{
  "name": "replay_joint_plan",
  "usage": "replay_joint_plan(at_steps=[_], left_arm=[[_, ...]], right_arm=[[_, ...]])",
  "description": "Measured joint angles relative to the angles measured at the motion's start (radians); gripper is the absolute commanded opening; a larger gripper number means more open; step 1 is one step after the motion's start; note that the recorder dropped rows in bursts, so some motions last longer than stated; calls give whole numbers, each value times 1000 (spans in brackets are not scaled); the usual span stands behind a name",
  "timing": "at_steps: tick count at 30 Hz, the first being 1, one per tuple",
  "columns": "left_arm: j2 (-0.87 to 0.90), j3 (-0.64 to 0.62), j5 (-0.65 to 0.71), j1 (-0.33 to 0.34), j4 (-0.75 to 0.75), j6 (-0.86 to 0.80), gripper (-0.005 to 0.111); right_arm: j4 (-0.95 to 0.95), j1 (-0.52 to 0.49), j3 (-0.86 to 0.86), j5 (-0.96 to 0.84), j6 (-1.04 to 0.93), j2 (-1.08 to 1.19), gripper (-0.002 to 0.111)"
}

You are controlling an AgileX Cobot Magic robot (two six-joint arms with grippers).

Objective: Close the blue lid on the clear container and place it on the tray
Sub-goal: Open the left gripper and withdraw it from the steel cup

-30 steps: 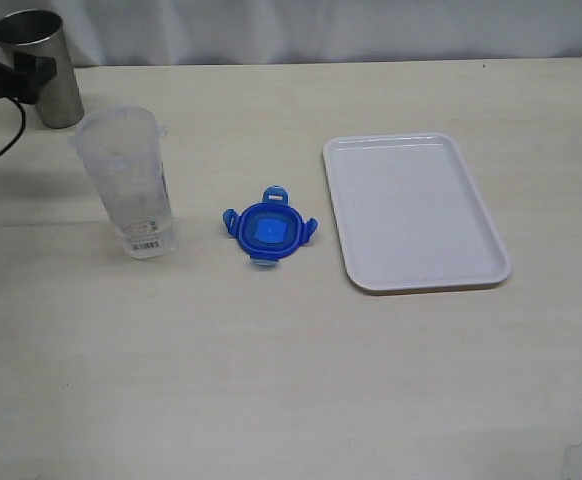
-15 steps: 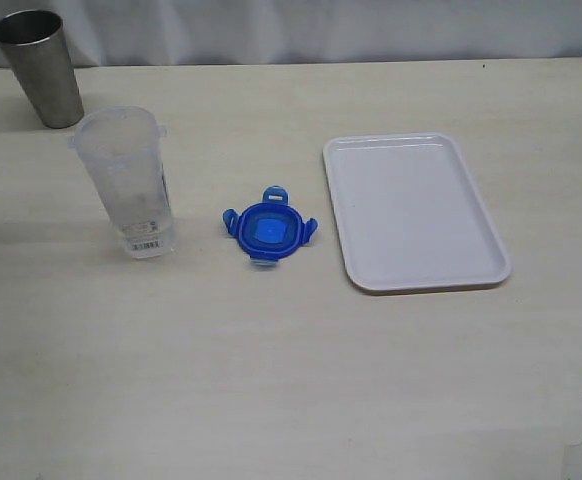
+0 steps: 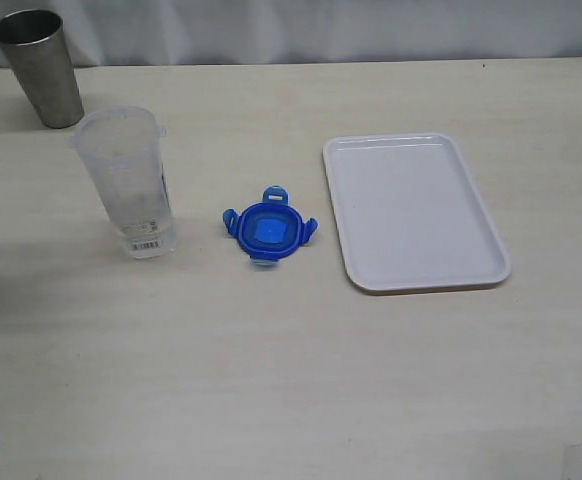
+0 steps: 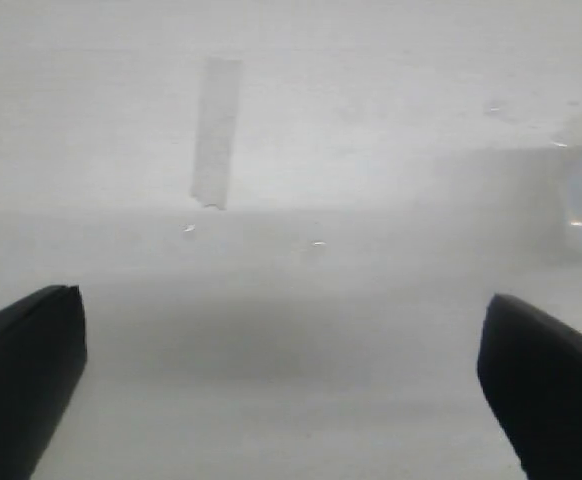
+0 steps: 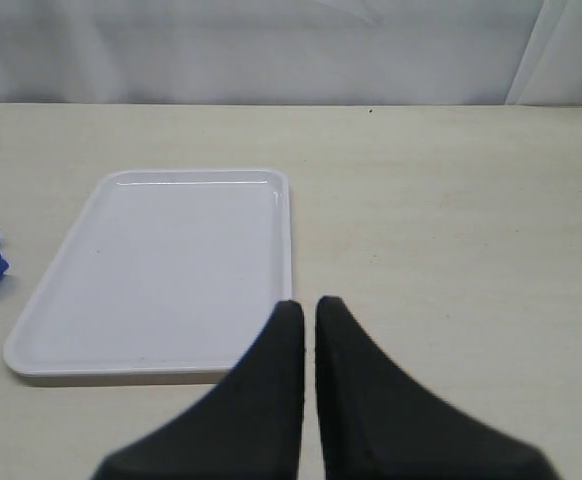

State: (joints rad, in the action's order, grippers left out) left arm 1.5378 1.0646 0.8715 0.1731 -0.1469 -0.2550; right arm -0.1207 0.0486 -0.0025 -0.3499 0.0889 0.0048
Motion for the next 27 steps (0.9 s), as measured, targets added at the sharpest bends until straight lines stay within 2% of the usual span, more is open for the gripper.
replay_joint_plan(at_steps=[3, 8, 23, 25, 27], left_arm=[[0, 0, -10, 0, -91, -38, 104], [0, 0, -30, 0, -161, -50, 104], [0, 0, -64, 0, -168, -59, 103], [0, 0, -68, 0, -166, -59, 97], [0, 0, -69, 0, -164, -59, 84]], right_arm=[[0, 0, 0, 0, 0, 0, 4], [0, 0, 0, 0, 0, 0, 4], [0, 0, 0, 0, 0, 0, 4], [0, 0, 0, 0, 0, 0, 4], [0, 0, 0, 0, 0, 0, 4]])
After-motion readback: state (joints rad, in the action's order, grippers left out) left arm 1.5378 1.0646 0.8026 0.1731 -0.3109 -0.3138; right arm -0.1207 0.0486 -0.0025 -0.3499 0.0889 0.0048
